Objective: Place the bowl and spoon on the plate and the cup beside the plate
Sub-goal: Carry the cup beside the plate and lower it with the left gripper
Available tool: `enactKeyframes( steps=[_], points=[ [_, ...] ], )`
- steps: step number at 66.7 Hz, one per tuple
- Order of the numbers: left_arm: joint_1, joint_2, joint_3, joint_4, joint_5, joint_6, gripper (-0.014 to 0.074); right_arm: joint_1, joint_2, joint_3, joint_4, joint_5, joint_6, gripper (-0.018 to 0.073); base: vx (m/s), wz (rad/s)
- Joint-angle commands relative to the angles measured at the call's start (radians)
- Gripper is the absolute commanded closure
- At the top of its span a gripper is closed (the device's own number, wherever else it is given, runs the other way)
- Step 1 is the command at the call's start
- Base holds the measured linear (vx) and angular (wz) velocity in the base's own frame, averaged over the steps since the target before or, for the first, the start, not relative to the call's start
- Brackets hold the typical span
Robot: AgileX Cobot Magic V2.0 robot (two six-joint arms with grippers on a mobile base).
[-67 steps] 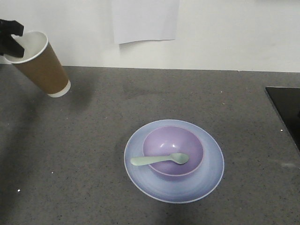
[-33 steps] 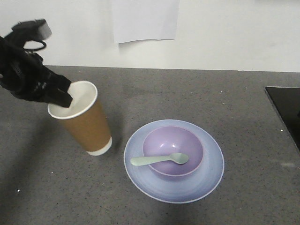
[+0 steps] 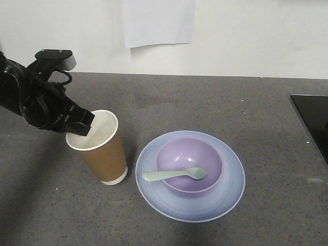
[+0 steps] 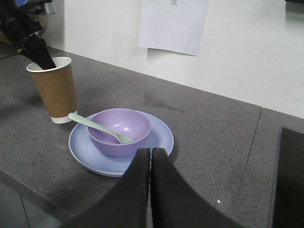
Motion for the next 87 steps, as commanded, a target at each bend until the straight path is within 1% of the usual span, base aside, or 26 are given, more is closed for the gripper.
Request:
enactKeyframes(
  steps=[1,6,15,45,53,60,69,87],
  points=[
    [-0.006,-0.019,-0.022,0.008,-0.016,-0.025,0.0604,0.001,0.035,-0.013,0.007,-0.07,-0.005,0.0566,0.0,0.0],
    [-0.006,0.003,-0.022,0.014,-0.008,-0.03,0.0604,0.001,0.035,-0.013,0.007,-0.069,-0.005,0.0566,0.0,0.0],
    [-0.006,0.024,-0.022,-0.006,0.003,-0.03,0.0604,0.001,0.035,-0.013,0.007,-0.067,-0.005,0.0566,0.0,0.0],
    [-0.006,0.024,-0.022,-0.004,0.006,-0.019,0.0604,0.001,0.035,-0.013,0.007,-0.064,-0.005,0.0566,0.0,0.0],
    [-0.006,0.024,-0.022,-0.004,0.008,-0.013,0.0589,0.001,0.035,-0.013,0.007,-0.064,-0.005,0.0566,0.0,0.0],
    [-0.006,0.023,-0.022,-0.006,0.009,-0.013,0.0561,0.001,0.035,-0.013,0.007,-0.064,-0.005,0.0566,0.0,0.0],
    [-0.006,0.022,-0.022,-0.007,0.011,-0.013,0.0498,0.001,0.035,-0.013,0.007,-0.064,-0.005,0.0566,0.0,0.0],
    [-0.006,0.022,-0.022,-0.024,0.024,-0.013,0.0326,0.001,0.035,-0.013,0.007,-0.062,-0.005,0.0566,0.0,0.0]
  ],
)
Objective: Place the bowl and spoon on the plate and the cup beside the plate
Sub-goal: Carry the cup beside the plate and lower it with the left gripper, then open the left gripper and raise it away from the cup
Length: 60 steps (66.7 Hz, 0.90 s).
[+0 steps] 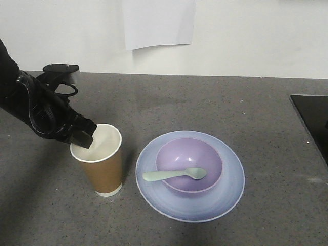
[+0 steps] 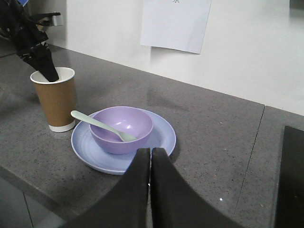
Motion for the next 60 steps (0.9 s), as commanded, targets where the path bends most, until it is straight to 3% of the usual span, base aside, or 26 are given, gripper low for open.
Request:
enactKeyframes(
  steps=[1,13,37,50,60],
  points=[
    [-0.006,-0.037,-0.026,-0.048,-0.01,0.0,0.0318,0.001,0.035,-0.013,0.003,-0.069,-0.005,0.0566,0.0,0.0],
    [-0.005,-0.049,-0.028,-0.051,-0.01,0.0,0.0246,0.001,0.035,-0.013,0.003,-0.069,-0.005,0.0566,0.0,0.0],
    [-0.005,-0.225,-0.03,-0.05,-0.077,0.003,0.0244,0.001,0.037,-0.013,-0.023,-0.149,0.015,0.0566,0.0,0.0],
    [-0.005,-0.395,-0.03,-0.005,-0.146,0.003,0.0246,0.001,0.135,-0.013,-0.239,-0.263,0.163,0.0566,0.0,0.0],
    [-0.005,-0.519,-0.03,0.073,-0.181,0.001,0.0278,0.001,0.26,-0.013,-0.376,-0.308,0.233,0.0566,0.0,0.0]
  ],
)
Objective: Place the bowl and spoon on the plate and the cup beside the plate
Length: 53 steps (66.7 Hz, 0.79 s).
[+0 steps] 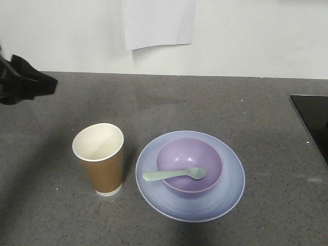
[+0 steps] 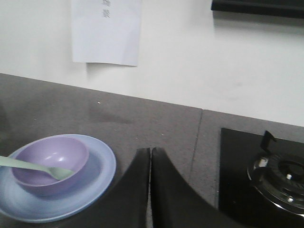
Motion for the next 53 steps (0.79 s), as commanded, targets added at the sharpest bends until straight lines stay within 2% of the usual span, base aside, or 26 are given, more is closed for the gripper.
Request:
enactKeyframes(
  steps=[1,11,18,24,36,53],
  points=[
    [-0.005,-0.097,-0.028,0.03,-0.072,-0.003,0.0284,0.001,0.104,-0.013,-0.109,-0.128,0.049,0.0566,0.0,0.0],
    [-0.005,-0.211,0.052,0.06,-0.147,-0.01,0.0411,0.001,0.208,-0.013,-0.222,-0.189,0.147,0.0566,0.0,0.0],
    [-0.005,-0.297,0.191,0.062,-0.265,-0.01,0.0523,0.001,0.259,-0.013,-0.274,-0.197,0.19,0.0566,0.0,0.0],
    [-0.005,-0.37,0.318,0.059,-0.361,-0.011,0.0607,0.001,0.283,-0.013,-0.278,-0.201,0.195,0.0566,0.0,0.0],
    [-0.005,-0.48,0.498,0.057,-0.47,-0.011,0.0604,0.001,0.29,-0.013,-0.262,-0.183,0.194,0.0566,0.0,0.0],
    [-0.005,-0.539,0.52,0.058,-0.463,-0.011,0.0604,0.001,0.29,-0.013,-0.262,-0.183,0.193,0.0566,0.0,0.0]
  ],
)
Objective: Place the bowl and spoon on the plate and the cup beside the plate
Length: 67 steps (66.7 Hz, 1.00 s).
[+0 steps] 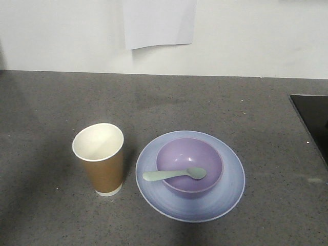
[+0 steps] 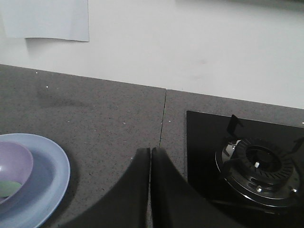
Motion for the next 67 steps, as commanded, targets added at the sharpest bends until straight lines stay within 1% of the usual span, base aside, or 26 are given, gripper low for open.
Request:
enactKeyframes(
  steps=[1,31,34,37,39,40,43,45,47,52,67],
  points=[
    [-0.005,-0.008,-0.025,-0.013,-0.073,-0.008,0.0604,0.001,0.017,-0.02,-0.021,-0.064,0.003,0.0566,0.0,0.0],
    [-0.005,-0.01,-0.025,-0.009,-0.073,-0.004,0.0604,0.001,0.017,-0.02,-0.021,-0.064,0.0,0.0566,0.0,0.0],
    [-0.005,-0.01,-0.025,0.012,-0.073,0.002,0.0604,0.001,0.017,-0.02,-0.021,-0.064,0.0,0.0566,0.0,0.0],
    [-0.005,-0.016,-0.023,0.059,-0.067,0.002,0.0604,0.001,0.017,-0.02,-0.021,-0.064,0.0,0.0566,0.0,0.0],
    [-0.004,-0.023,-0.02,0.087,-0.052,-0.006,0.0604,0.001,0.017,-0.02,-0.021,-0.064,0.0,0.0566,0.0,0.0],
    [-0.003,-0.025,-0.012,0.113,-0.051,-0.011,0.0604,0.001,0.017,-0.02,-0.021,-0.064,0.0,0.0566,0.0,0.0],
    [0.006,-0.045,0.013,0.148,-0.054,-0.032,0.0604,0.001,0.017,-0.02,-0.021,-0.064,0.0,0.0566,0.0,0.0],
    [0.012,-0.06,0.037,0.156,-0.062,-0.048,0.0604,0.001,0.018,-0.02,-0.023,-0.064,0.0,0.0566,0.0,0.0],
    [0.02,-0.08,0.084,0.154,-0.088,-0.077,0.0604,0.001,0.018,-0.02,-0.024,-0.063,0.0,0.0566,0.0,0.0],
    [0.033,-0.129,0.183,0.152,-0.16,-0.11,0.0604,0.001,0.018,-0.02,-0.021,-0.063,0.0,0.0566,0.0,0.0],
    [0.083,-0.36,0.518,0.125,-0.449,-0.112,0.0604,0.001,0.018,-0.02,-0.023,-0.061,0.0,0.0566,0.0,0.0]
  ],
)
